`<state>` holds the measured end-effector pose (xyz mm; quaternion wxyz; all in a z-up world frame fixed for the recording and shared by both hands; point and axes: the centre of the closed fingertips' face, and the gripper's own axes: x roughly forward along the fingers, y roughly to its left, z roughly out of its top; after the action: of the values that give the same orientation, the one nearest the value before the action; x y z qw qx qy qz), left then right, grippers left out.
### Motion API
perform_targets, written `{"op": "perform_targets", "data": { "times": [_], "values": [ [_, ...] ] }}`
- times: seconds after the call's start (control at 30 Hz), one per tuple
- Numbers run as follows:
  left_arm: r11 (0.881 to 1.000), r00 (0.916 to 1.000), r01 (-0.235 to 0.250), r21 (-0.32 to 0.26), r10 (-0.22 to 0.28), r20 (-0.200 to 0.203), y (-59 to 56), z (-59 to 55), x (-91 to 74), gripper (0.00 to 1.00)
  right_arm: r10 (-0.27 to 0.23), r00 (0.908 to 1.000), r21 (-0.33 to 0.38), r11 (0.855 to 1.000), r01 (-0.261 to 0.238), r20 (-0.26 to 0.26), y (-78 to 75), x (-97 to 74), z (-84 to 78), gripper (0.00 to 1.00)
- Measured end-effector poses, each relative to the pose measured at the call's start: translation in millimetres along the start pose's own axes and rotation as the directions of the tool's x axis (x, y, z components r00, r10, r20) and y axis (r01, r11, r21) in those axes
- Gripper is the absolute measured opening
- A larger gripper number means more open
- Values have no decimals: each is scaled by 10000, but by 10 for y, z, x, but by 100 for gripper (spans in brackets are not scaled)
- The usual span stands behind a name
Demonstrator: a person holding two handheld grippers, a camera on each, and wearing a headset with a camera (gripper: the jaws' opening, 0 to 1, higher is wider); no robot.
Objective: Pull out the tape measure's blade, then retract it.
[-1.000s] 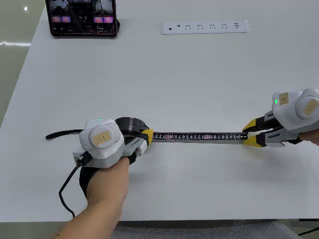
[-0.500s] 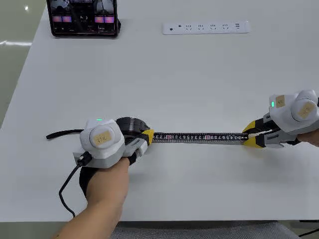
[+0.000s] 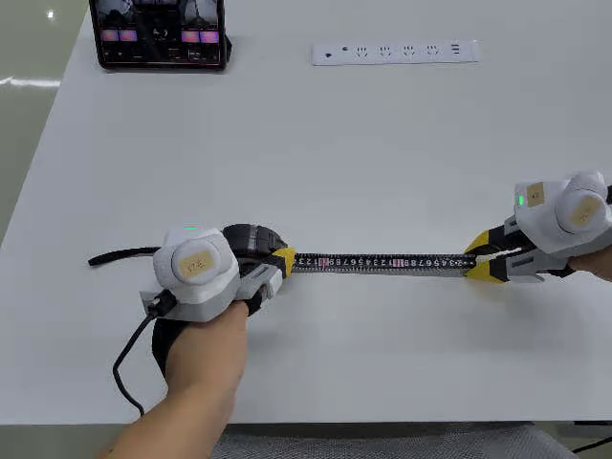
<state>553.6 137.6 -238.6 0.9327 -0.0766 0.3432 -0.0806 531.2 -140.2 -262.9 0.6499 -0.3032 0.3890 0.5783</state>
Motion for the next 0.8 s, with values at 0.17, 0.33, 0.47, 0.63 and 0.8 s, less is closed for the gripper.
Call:
{"op": "perform_targets", "data": {
  "times": [0.17, 0.33, 0.47, 0.63, 0.8],
  "values": [
    [10000, 10000, 21, 18, -21, 3, -3, -4, -2, 60, -7, 10000, 3, 10000, 7, -4, 5, 0, -11, 12],
    [10000, 10000, 48, 15, -48, -39, -6, -8, -2, 60, 7, 10000, -13, 10000, -7, -28, 6, -1, -17, 11],
    [10000, 10000, 60, 66, -59, -75, -7, -9, -5, 59, 2, 10000, -97, 10000, -3, -61, 7, -2, -22, 11],
    [9999, 9999, 54, 129, -52, -145, -2, -10, -6, 58, -41, 9999, -154, 9999, 40, -99, 4, -5, -23, 11],
    [9998, 9997, 44, 180, -40, -243, 4, -14, -9, 57, -61, 9999, -172, 9998, 59, -108, 8, 3, -5, 11]
  ]
}}
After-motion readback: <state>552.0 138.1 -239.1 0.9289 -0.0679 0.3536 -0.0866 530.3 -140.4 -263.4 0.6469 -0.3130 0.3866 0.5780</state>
